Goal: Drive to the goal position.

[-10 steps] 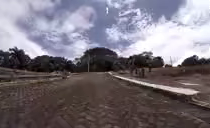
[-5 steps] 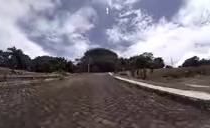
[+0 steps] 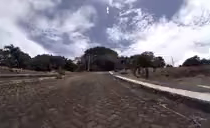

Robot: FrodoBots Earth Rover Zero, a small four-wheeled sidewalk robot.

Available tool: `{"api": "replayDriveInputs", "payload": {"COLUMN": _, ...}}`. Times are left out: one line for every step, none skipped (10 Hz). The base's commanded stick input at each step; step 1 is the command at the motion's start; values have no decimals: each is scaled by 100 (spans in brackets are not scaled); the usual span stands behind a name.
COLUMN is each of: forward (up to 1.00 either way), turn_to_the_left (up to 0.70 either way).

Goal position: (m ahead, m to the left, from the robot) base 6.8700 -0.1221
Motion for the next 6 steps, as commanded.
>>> {"api": "replayDriveInputs", "payload": {"forward": 100, "turn_to_the_left": 0}}
{"api": "replayDriveInputs", "payload": {"forward": 100, "turn_to_the_left": 0}}
{"api": "replayDriveInputs", "payload": {"forward": 100, "turn_to_the_left": 0}}
{"api": "replayDriveInputs", "payload": {"forward": 100, "turn_to_the_left": 0}}
{"api": "replayDriveInputs", "payload": {"forward": 100, "turn_to_the_left": 0}}
{"api": "replayDriveInputs", "payload": {"forward": 100, "turn_to_the_left": 0}}
